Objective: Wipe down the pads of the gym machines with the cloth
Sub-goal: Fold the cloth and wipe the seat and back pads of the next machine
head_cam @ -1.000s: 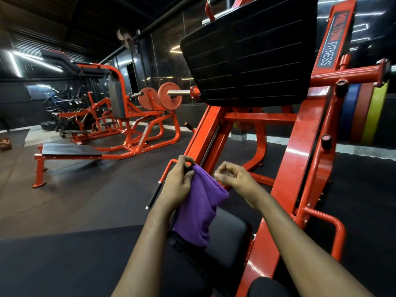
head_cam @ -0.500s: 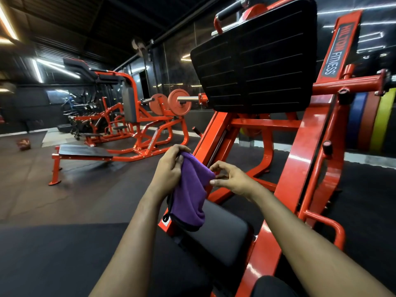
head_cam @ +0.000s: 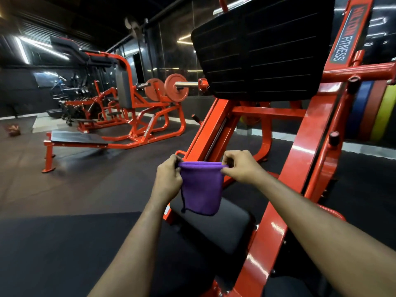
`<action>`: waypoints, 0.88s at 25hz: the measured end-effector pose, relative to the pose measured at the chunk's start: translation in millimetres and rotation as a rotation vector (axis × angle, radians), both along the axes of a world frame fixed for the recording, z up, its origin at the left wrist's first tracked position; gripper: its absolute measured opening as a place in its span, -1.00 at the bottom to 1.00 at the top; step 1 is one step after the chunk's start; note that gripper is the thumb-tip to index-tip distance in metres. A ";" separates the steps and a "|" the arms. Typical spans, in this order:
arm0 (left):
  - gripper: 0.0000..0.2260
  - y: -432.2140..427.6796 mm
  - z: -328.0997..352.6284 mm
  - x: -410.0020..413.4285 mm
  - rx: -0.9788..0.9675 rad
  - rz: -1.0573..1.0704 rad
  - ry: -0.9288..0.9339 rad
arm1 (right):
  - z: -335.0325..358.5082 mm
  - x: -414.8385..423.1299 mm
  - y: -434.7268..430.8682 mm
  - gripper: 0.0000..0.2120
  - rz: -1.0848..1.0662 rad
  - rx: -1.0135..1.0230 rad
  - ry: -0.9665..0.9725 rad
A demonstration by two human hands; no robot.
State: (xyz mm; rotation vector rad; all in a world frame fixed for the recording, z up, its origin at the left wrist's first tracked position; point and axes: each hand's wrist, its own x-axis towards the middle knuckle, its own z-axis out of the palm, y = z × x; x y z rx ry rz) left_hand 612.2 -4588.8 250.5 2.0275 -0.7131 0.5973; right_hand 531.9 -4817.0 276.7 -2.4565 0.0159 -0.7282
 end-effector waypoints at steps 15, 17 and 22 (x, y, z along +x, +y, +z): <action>-0.82 -43.0 109.5 38.4 -0.188 -0.010 0.091 | 81.9 48.5 -12.4 -0.84 0.003 0.453 -0.014; -0.82 -35.2 176.3 21.8 -0.214 -0.004 0.109 | 149.2 35.0 0.1 -0.81 0.005 0.486 -0.044; -0.81 6.5 367.5 -51.7 -0.222 0.014 0.135 | 337.0 -32.6 54.9 -0.81 -0.066 0.572 -0.131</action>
